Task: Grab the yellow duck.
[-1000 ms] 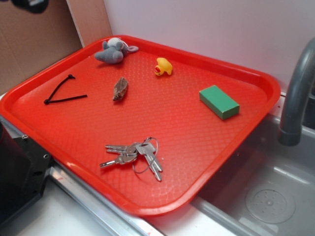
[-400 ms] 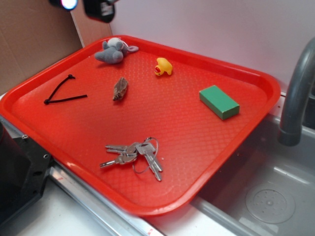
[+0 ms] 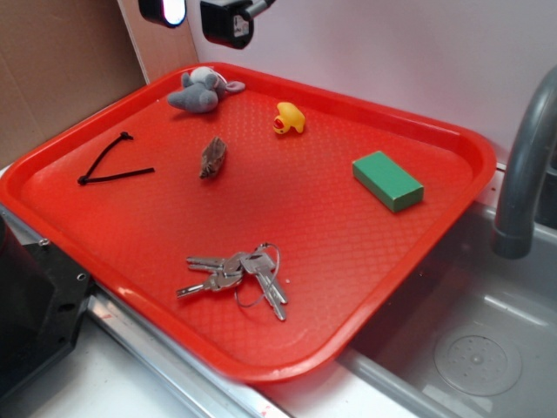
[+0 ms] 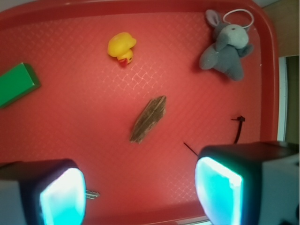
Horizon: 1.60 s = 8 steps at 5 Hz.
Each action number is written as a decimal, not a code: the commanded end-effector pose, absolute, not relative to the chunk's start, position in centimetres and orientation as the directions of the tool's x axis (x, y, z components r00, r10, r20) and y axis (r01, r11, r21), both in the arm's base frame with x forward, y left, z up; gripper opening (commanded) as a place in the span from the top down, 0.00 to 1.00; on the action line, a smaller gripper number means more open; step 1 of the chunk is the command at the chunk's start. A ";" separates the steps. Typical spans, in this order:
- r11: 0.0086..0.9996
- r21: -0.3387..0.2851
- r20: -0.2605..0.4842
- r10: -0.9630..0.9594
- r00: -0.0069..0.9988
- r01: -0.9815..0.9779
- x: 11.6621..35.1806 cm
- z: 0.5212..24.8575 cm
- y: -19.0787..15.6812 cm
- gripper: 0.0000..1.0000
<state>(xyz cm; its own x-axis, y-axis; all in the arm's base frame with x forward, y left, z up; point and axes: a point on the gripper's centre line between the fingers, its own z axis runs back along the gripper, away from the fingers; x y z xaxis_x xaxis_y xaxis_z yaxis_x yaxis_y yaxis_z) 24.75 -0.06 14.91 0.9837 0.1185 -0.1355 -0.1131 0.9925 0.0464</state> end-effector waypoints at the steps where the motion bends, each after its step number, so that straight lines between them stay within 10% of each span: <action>1: 0.993 0.043 -0.081 0.116 0.990 -0.112 25.2 16.1 0.1 0.00; 3: 0.998 0.032 -0.047 0.059 0.997 -0.058 26.2 16.1 -0.7 0.00; 5: 0.998 0.010 0.030 0.062 0.998 -0.062 35.7 15.5 -0.4 0.00; 7: 0.998 -0.004 -0.045 -0.056 0.997 0.056 34.6 10.1 -2.5 0.00; 8: 0.989 -0.026 0.117 -0.143 0.983 0.147 33.2 8.8 -1.3 0.00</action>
<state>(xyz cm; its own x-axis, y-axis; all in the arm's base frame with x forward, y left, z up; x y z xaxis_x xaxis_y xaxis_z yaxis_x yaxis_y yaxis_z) 32.35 -1.66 6.23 0.9890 -0.1476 0.0106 0.1479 0.9884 -0.0350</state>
